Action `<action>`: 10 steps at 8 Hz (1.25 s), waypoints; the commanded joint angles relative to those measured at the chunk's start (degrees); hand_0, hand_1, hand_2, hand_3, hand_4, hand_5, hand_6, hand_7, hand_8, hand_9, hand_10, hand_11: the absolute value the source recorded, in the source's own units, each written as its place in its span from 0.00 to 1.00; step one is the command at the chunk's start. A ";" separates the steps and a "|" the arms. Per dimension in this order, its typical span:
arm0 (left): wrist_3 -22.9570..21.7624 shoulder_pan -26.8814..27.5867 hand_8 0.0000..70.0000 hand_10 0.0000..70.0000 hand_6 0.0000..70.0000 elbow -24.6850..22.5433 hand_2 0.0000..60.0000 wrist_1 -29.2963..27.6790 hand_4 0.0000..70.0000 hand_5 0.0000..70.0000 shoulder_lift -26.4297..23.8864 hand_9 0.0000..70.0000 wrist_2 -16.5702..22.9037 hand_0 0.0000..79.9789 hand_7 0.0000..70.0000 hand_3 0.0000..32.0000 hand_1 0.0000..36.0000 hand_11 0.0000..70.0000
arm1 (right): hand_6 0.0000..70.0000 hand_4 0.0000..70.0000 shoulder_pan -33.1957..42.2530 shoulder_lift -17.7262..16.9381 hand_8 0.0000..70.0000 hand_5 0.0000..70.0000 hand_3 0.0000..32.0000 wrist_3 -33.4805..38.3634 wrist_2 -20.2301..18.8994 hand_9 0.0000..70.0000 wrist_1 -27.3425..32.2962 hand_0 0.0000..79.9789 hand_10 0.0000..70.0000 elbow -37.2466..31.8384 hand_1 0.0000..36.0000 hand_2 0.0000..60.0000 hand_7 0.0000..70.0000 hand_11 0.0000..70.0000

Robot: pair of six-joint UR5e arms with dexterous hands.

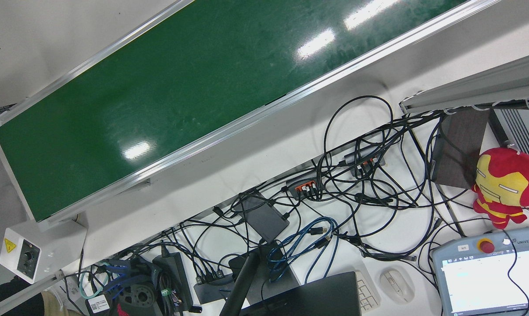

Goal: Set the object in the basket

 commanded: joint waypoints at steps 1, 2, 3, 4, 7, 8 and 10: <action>0.92 9.26 0.90 0.96 0.58 -1.32 1.00 0.03 0.65 1.00 0.04 1.00 0.31 0.81 0.70 0.00 0.85 1.00 | 0.00 0.00 -0.03 0.00 0.00 0.00 0.00 0.00 0.00 0.00 0.08 0.00 0.00 0.00 0.00 0.00 0.00 0.00; 3.89 12.25 0.89 0.96 0.57 -3.06 1.00 -0.06 0.63 1.00 0.13 1.00 0.31 0.80 0.70 0.00 0.84 1.00 | 0.00 0.00 -0.03 0.00 0.00 0.00 0.00 0.00 0.00 0.00 0.08 0.00 0.00 0.00 0.00 0.00 0.00 0.00; 5.14 15.15 0.87 0.92 0.55 -3.95 1.00 -0.06 0.62 1.00 0.13 1.00 0.31 0.80 0.68 0.00 0.83 1.00 | 0.00 0.00 0.06 0.00 0.00 0.00 0.00 0.00 0.00 0.00 0.08 0.00 0.00 0.00 0.00 0.00 0.00 0.00; 5.67 17.36 0.85 0.89 0.56 -4.48 1.00 -0.06 0.64 1.00 0.13 1.00 0.31 0.79 0.68 0.00 0.81 1.00 | 0.00 0.00 0.06 0.00 0.00 0.00 0.00 0.00 0.00 0.00 0.00 0.00 0.00 0.00 0.00 0.00 0.00 0.00; 7.79 21.51 0.71 0.76 0.43 -5.01 0.37 -3.92 0.55 1.00 1.00 0.92 0.58 0.79 0.54 0.00 0.61 1.00 | 0.00 0.00 -0.03 0.00 0.00 0.00 0.00 0.00 -0.08 0.00 0.00 0.00 0.00 0.09 0.00 0.00 0.00 0.00; 7.88 21.68 0.50 0.61 0.22 -7.97 0.00 -3.93 0.38 0.87 5.01 0.67 1.36 0.78 0.36 0.00 0.49 0.88 | 0.00 0.00 -0.03 0.00 0.00 0.00 0.00 0.00 0.00 0.00 0.00 0.00 0.00 0.00 0.00 0.00 0.00 0.00; 8.05 21.86 0.28 0.46 0.12 -14.48 0.00 -4.19 0.13 0.80 12.75 0.39 1.28 0.80 0.26 0.00 0.44 0.68 | 0.00 0.00 0.06 0.00 0.00 0.00 0.00 0.00 -0.08 0.00 0.08 0.00 0.00 0.00 0.00 0.00 0.00 0.00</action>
